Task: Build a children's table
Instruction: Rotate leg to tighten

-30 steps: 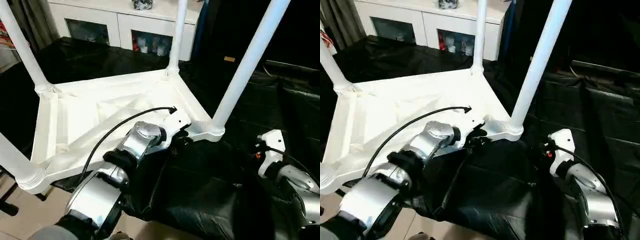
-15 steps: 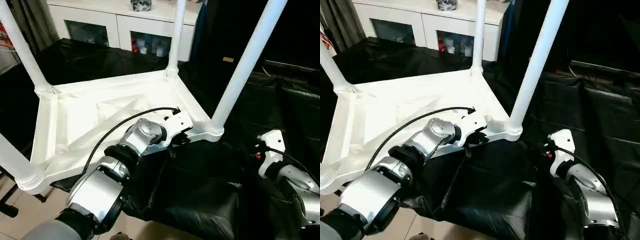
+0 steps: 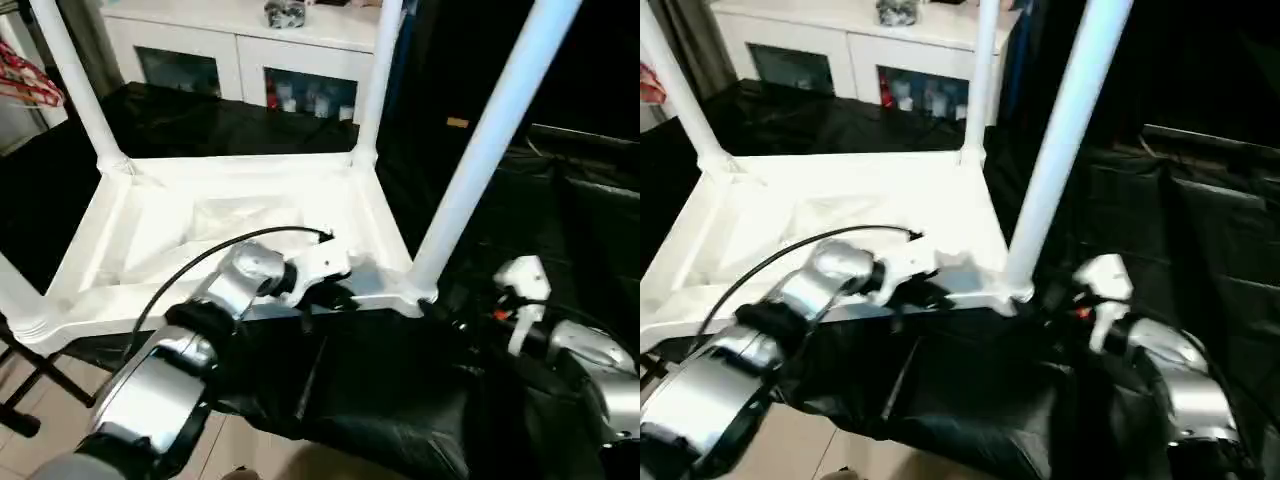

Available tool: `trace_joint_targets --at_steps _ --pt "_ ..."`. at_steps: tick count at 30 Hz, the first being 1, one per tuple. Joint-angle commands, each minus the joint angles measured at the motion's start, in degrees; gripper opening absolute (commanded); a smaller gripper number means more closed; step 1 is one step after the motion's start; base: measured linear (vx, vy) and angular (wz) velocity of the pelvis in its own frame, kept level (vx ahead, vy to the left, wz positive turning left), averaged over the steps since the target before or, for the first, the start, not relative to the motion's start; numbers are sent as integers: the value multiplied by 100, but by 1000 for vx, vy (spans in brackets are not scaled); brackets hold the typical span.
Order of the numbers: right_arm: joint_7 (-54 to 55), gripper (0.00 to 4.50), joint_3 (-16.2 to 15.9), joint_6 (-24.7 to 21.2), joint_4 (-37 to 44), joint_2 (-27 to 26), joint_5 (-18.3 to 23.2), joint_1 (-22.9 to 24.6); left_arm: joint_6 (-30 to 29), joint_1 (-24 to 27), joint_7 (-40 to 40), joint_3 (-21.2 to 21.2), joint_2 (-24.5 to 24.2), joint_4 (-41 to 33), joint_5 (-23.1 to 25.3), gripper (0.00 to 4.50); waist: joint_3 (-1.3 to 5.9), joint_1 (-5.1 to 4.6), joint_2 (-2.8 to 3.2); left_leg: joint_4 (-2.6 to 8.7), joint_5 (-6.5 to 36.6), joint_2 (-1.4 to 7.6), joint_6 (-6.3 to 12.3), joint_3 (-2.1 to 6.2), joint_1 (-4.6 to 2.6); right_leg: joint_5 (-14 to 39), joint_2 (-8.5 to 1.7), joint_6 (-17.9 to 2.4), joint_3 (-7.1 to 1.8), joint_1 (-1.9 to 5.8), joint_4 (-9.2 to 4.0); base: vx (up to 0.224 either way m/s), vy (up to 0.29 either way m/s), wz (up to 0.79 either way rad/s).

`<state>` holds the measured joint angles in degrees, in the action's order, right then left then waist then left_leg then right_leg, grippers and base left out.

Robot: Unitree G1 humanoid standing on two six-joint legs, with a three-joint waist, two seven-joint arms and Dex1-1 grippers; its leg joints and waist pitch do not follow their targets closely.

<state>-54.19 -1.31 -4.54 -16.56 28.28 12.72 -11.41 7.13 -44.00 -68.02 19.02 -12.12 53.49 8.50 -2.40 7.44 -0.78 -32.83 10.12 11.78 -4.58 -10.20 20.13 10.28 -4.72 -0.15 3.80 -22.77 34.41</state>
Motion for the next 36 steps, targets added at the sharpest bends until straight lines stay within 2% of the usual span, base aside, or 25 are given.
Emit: trace_joint_targets --at_steps 1,3,4,8,9,11,14,15,20,22,25,26,27,29,30,31,34,36 --pt "-207 447 -166 128 -85 61 -130 -152 140 322 -322 8 -36 -108 -274 0 282 8 -173 376 1374 143 375 41 14 2202 -410 -833 -219 259 -510 0 0 0" --pt "-270 447 -213 131 -155 20 -120 -256 144 388 -402 -15 -82 -207 -293 0 289 5 -170 364 1274 136 412 17 3 2064 -389 -865 -226 241 -501 0 0 0" --pt "-311 447 -236 124 -203 -10 -102 -329 137 427 -461 -37 -104 -275 -311 0 302 4 -176 360 1221 139 417 24 13 1968 -397 -906 -221 257 -473 0 0 0" --pt "-369 447 -340 197 -397 -115 -136 -580 78 508 -532 -97 -144 -438 -357 0 302 3 -152 362 1104 151 424 16 15 1683 -383 -1000 -222 249 -437 0 0 0" --pt "-411 420 -372 218 -439 -133 -132 -626 42 540 -550 -104 -161 -509 -375 0 300 -5 -156 362 1114 145 430 11 23 1670 -375 -1006 -221 251 -437 0 0 0" --pt "-506 420 -436 236 -525 -149 -149 -702 -65 596 -572 -114 -194 -647 -415 0 308 -7 -166 359 1126 148 421 8 18 1650 -378 -1020 -219 257 -428 0 0 0" --pt "-598 378 -523 299 -659 -152 -228 -776 -151 632 -565 -130 -211 -758 -451 0 304 -3 -160 355 1089 138 435 -1 25 1701 -383 -996 -223 253 -437 0 0 0" --pt "-656 378 -570 338 -743 -164 -265 -817 -171 639 -564 -149 -215 -792 -464 0 308 -4 -175 348 1064 135 440 -4 32 1672 -378 -993 -222 257 -432 0 0 0" --pt "-645 334 -635 469 -920 -209 -349 -903 -250 636 -454 -188 -207 -791 -422 0 306 -23 -168 351 1090 131 433 -5 30 1780 -378 -951 -217 246 -443 0 0 0" --pt "-636 326 -643 509 -969 -220 -364 -928 -336 646 -481 -188 -209 -819 -431 44 303 -36 -170 355 1110 132 422 -3 30 1837 -379 -934 -219 245 -445 0 0 0" --pt "-613 289 -658 609 -1115 -264 -404 -1012 -498 680 -499 -183 -237 -909 -431 67 297 -47 -157 356 1165 130 403 -6 27 1882 -378 -998 -217 236 -456 0 0 0" --pt "-613 287 -661 622 -1139 -273 -407 -1030 -496 682 -478 -179 -245 -902 -413 79 319 -37 -117 357 1161 150 381 0 6 1722 -374 -1062 -223 231 -438 0 0 0" --pt "-608 286 -665 631 -1156 -282 -410 -1046 -459 678 -420 -168 -254 -875 -369 90 322 -49 -120 363 1177 164 370 1 -8 1427 -351 -1142 -222 222 -419 0 0 0" --pt "-601 286 -668 658 -1197 -301 -416 -1081 -391 657 -298 -180 -253 -778 -313 90 313 -73 -160 374 1298 155 348 10 -1 1325 -339 -1167 -211 240 -404 0 0 0" --pt "-602 286 -666 674 -1220 -311 -421 -1096 -392 648 -275 -196 -247 -743 -314 71 305 -78 -168 372 1369 146 354 2 -5 1407 -348 -1173 -213 236 -417 0 0 0" --pt "-604 256 -667 680 -1232 -324 -425 -1107 -391 643 -278 -210 -254 -714 -319 54 303 -76 -178 374 1390 144 356 2 0 1467 -356 -1158 -214 244 -424 0 0 0" --pt "-612 244 -665 750 -1315 -354 -448 -1152 -396 661 -286 -120 -348 -719 -243 50 293 -76 -186 380 1452 143 335 8 4 1785 -377 -1036 -218 242 -454 0 0 0" --pt "-610 219 -667 768 -1341 -363 -453 -1169 -374 666 -257 -64 -393 -712 -185 12 282 -79 -181 394 1545 147 293 22 -1 2079 -383 -941 -215 228 -484 0 0 0"
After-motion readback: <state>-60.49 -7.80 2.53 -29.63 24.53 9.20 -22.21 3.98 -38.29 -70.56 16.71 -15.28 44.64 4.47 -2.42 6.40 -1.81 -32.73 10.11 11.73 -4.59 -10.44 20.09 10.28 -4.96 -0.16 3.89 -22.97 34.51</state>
